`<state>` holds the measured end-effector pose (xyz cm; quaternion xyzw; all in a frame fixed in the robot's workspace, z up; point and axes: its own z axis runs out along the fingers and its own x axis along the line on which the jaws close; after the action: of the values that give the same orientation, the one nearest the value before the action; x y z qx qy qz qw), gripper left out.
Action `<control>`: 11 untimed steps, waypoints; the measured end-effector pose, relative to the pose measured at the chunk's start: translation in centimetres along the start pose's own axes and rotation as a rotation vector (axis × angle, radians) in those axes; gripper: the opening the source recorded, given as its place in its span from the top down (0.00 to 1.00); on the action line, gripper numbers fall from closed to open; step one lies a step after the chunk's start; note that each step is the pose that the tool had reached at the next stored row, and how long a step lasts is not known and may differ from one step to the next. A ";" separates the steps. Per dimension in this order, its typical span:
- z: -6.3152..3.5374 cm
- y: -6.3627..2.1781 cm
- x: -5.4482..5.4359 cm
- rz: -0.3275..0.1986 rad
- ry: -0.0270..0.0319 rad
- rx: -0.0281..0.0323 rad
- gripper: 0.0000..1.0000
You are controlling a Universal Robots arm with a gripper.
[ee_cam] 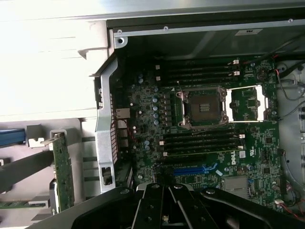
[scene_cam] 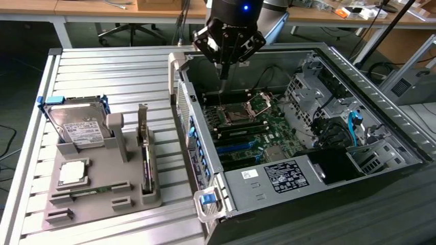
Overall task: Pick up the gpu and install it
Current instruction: 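Reach for the gpu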
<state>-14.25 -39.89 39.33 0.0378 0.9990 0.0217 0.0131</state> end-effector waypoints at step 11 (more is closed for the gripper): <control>-0.01 -0.02 0.3 0.000 0.0000 0.0000 0.89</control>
<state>-14.53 -39.90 39.33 0.0379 0.9990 0.0217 0.0131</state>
